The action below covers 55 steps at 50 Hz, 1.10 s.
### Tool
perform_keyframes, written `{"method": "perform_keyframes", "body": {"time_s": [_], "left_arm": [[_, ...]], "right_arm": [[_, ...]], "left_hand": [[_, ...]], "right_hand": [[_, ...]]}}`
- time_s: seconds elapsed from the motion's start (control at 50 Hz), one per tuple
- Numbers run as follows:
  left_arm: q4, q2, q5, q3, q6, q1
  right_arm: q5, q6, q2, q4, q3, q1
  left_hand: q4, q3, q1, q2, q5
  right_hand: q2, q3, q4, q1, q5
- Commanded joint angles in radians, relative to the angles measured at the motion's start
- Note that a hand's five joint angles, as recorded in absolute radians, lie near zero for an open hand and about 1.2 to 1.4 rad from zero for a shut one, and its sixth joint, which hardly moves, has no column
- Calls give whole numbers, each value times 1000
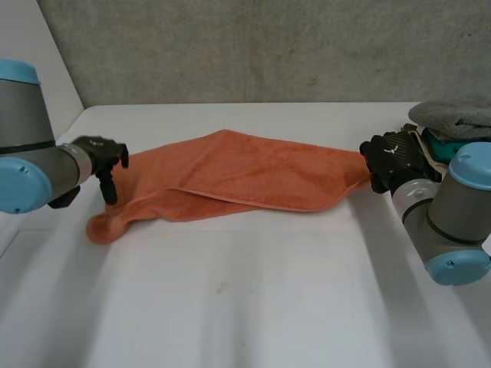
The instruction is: Fold the laundry.
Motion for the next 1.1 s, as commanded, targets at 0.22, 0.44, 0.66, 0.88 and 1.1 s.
{"method": "perform_keyframes", "body": {"time_s": [0.22,0.44,0.66,0.88,1.1], "left_arm": [[-43,-60,6,-44,8,-15],[-4,-60,-17,-78,34,-17],[-14,154,-34,-149,3,9],[-38,571,75,-258,84,80],[-24,727,162,-272,113,104]], "right_arm": [[-14,-19,-17,4,-13,-50],[-14,-21,-19,8,-14,-47],[-19,-56,-149,112,-31,-87],[-103,-73,-477,455,-223,-207],[-120,-58,-410,673,-429,-211]], "left_hand": [[41,40,37,39,38],[791,790,787,789,788],[953,953,949,951,950],[953,953,949,951,950],[953,953,949,951,950]], "right_hand": [[214,204,196,254,214],[214,204,196,254,214],[214,204,196,254,214],[214,204,196,254,214],[214,204,196,254,214]]}}
